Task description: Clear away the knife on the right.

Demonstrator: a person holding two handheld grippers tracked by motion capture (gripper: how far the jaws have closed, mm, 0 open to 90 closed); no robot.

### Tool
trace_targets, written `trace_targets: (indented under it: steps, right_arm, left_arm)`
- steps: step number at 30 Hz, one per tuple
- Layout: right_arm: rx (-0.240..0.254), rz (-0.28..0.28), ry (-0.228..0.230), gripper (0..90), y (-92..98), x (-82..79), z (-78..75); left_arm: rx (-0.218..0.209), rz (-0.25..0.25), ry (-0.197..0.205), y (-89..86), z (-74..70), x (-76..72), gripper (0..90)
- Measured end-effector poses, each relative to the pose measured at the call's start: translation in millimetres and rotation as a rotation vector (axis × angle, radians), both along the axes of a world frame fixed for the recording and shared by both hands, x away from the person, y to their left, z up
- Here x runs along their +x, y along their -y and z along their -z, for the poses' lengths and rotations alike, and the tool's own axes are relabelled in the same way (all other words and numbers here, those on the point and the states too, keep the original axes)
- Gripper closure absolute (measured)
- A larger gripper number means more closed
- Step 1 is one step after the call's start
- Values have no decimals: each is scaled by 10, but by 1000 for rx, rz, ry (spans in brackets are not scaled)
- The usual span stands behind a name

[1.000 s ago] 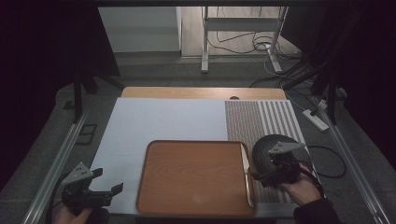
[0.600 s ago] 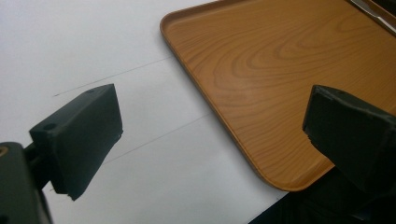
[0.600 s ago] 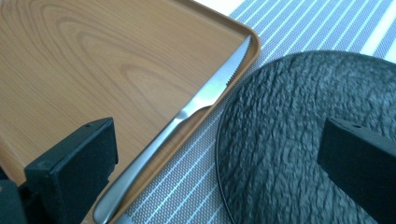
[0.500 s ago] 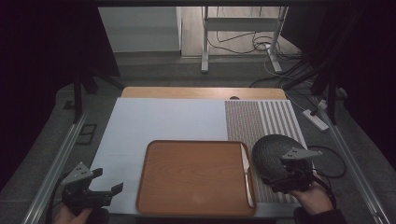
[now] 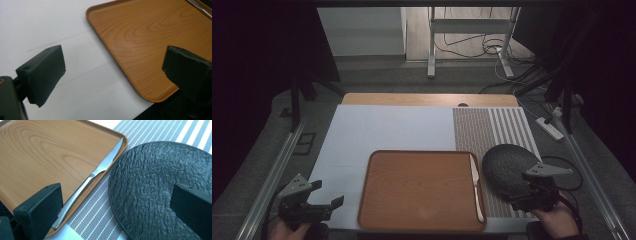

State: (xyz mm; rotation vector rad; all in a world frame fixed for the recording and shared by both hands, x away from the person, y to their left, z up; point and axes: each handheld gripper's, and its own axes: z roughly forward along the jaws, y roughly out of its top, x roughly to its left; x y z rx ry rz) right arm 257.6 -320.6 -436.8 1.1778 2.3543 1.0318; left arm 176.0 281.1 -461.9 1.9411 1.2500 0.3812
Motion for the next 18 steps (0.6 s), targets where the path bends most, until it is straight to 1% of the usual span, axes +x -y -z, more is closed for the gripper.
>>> trace_targets:
  steps: [8, 13, 18]
  right_arm:
    - [0, 13, 8, 0, 61, -66, -20]
    - [7, 29, 3, 0, 104, -90, -29]
    - [2, 26, 0, 0, 108, -94, -27]
  left_arm:
    - [-2, -2, -2, -5, 1, 0, 48]
    - [-2, -1, -1, -9, 3, -2, 48]
    - [-5, -3, -3, -8, 0, 2, 48]
